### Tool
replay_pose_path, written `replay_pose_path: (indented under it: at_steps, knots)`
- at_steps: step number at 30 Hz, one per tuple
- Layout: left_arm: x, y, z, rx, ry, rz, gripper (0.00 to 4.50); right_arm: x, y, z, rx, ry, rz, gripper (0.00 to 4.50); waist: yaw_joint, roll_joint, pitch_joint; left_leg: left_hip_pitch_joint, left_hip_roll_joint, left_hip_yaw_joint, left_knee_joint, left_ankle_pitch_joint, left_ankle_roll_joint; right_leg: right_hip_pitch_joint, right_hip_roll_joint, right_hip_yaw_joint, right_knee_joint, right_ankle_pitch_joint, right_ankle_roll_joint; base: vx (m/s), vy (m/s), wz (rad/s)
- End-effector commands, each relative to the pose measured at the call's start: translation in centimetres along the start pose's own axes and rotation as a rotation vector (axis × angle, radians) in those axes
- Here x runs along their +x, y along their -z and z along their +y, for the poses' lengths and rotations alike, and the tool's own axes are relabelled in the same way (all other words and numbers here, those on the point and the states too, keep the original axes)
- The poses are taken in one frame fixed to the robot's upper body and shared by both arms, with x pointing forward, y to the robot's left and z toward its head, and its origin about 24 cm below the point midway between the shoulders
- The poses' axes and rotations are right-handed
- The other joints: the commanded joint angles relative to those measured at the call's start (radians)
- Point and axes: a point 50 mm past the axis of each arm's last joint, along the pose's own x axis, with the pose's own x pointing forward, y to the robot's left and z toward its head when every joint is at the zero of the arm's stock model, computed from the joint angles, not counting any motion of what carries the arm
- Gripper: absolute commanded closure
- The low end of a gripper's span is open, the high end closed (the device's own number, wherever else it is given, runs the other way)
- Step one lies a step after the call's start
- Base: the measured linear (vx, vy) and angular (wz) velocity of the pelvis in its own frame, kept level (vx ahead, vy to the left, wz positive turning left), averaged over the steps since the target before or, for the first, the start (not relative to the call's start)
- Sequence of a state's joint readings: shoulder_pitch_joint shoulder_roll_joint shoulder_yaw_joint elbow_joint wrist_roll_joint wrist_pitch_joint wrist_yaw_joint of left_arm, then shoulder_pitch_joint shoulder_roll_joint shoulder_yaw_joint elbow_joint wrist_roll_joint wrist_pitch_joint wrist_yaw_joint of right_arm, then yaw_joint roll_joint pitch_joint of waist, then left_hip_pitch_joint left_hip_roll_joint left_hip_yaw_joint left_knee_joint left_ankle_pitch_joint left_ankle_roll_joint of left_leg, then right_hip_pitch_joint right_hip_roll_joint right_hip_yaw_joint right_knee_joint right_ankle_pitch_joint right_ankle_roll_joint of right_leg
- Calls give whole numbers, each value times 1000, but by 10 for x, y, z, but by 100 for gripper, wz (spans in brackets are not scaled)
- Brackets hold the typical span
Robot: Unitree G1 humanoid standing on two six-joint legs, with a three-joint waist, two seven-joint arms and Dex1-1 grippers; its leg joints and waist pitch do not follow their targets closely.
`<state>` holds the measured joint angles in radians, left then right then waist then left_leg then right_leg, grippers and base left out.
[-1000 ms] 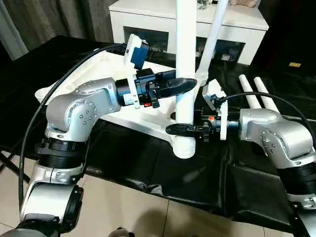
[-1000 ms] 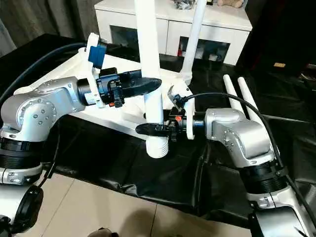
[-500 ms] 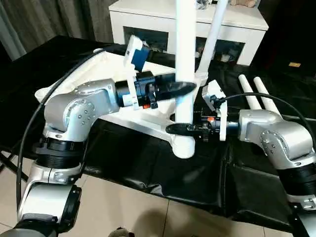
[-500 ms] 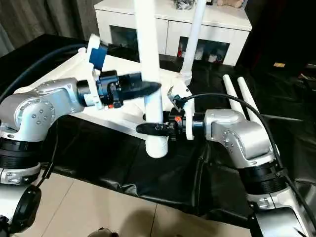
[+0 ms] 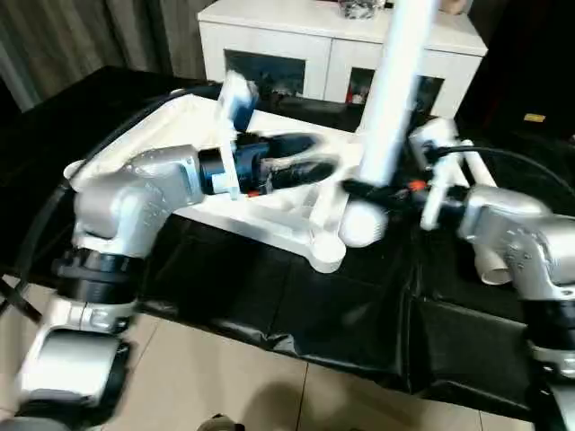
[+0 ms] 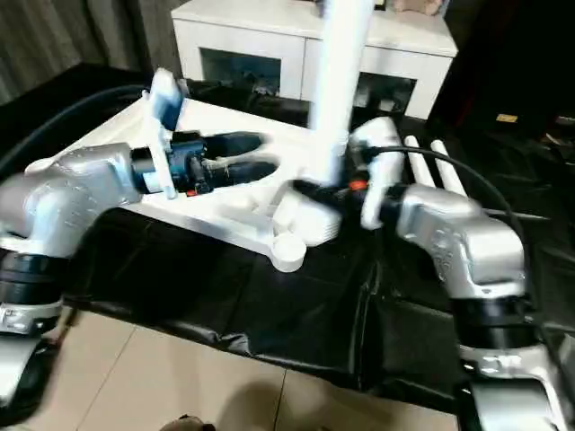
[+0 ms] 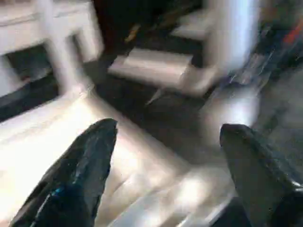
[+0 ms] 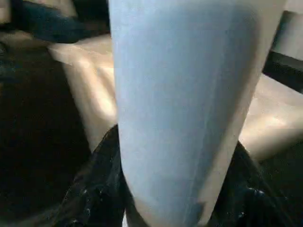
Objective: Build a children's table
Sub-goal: Pick table leg
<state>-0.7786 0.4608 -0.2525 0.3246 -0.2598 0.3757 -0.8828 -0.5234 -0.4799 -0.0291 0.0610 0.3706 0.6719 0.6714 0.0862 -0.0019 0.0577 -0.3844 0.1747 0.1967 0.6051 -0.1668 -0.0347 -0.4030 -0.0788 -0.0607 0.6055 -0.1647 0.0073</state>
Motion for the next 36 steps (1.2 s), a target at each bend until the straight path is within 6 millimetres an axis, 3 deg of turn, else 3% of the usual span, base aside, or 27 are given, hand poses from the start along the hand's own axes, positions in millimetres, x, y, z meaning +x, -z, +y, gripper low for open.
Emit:
replay_pose_path:
  at_steps: [1,3,4,5,7,8,9,10,11,13,19,20,22,23,24,27,29,32,33,36]
  knots:
    - [11,16,-3,114,6,102,26,0,1,-1,-8,56,-28,266,-5,2,-75,29,43,-31,-76,-275,-66,39,-62,45,-84,-368,-90,0,0,0]
    - [17,30,-8,148,76,162,24,-1,9,4,-5,61,-11,266,-5,6,-78,28,47,-31,-76,-258,-59,40,-63,44,-78,-308,-122,0,0,0]
    - [19,37,-9,176,98,199,24,-3,13,7,-6,59,-15,266,-3,5,-80,26,48,-30,-75,-235,-50,42,-62,45,-73,-230,-156,0,0,0]
    - [19,43,-9,202,121,231,24,-5,16,10,-8,52,-8,266,-2,10,-80,27,48,-30,-74,-234,-47,42,-63,45,-70,-213,-165,0,0,0]
    - [20,51,-8,216,146,256,41,-8,20,16,-2,31,-2,266,-3,7,-82,26,48,-29,-74,-228,-39,47,-64,45,-63,-175,-183,0,0,0]
    - [22,54,-7,211,153,259,53,-9,22,19,-2,25,-1,266,-4,16,-81,27,48,-27,-72,-233,-36,45,-64,45,-66,-169,-193,0,0,0]
    - [24,56,-6,214,160,264,60,-10,24,20,-1,25,-3,266,-6,15,-81,28,47,-28,-72,-243,-34,47,-64,45,-67,-173,-200,0,0,0]
    - [25,60,-5,225,172,278,60,-11,25,23,4,24,-7,266,-7,11,-78,27,44,-24,-72,-248,-25,45,-61,45,-78,-190,-192,0,0,0]
    - [26,61,-5,231,176,288,63,-12,25,24,6,22,-8,266,-5,11,-81,29,49,-29,-75,-257,-30,50,-68,45,-70,-193,-204,0,0,0]
    - [26,66,-1,251,167,328,87,-14,26,28,6,14,-9,266,-7,15,-77,31,51,-28,-75,-277,-32,45,-68,45,-74,-217,-208,0,0,0]
    - [28,68,11,270,105,372,143,-23,26,34,4,9,-4,266,-11,11,-74,32,48,-29,-74,-293,-24,46,-68,45,-85,-291,-188,0,0,0]
    - [29,69,10,270,107,377,146,-24,26,35,4,9,-1,266,-12,15,-74,32,48,-30,-73,-292,-21,46,-69,45,-87,-298,-186,0,0,0]
    - [30,71,10,285,107,399,147,-26,26,36,3,6,3,266,-14,12,-75,32,50,-31,-74,-294,-21,47,-70,44,-86,-294,-188,0,0,0]
    - [30,73,10,295,106,416,165,-27,26,38,3,2,7,266,-16,26,-75,32,50,-32,-74,-297,-23,46,-70,44,-87,-290,-193,0,0,0]
    - [30,73,10,295,106,416,165,-27,26,38,3,2,7,266,-20,21,-74,32,49,-31,-75,-304,-21,46,-66,44,-90,-289,-193,0,0,0]
    - [31,77,10,296,113,444,190,-32,26,42,2,-4,18,266,-27,24,-76,32,49,-33,-74,-306,-17,49,-67,44,-87,-258,-206,0,0,0]
    - [28,81,9,305,144,492,212,-35,28,46,3,-8,29,266,-32,42,-78,33,49,-36,-75,-315,-16,53,-65,43,-87,-222,-224,0,0,0]
    - [27,83,8,296,177,513,231,-38,29,49,4,-9,34,266,-35,41,-77,27,44,-32,-70,-287,7,56,-68,42,-87,-219,-237,0,0,0]
    - [26,84,7,295,200,532,234,-39,29,50,6,-8,37,266,-36,51,-77,26,43,-31,-68,-282,12,57,-69,42,-91,-242,-236,0,0,0]
    - [25,85,7,304,237,567,268,-41,29,51,7,-5,38,266,-36,52,-77,26,44,-32,-68,-273,20,56,-68,41,-94,-276,-223,0,0,0]
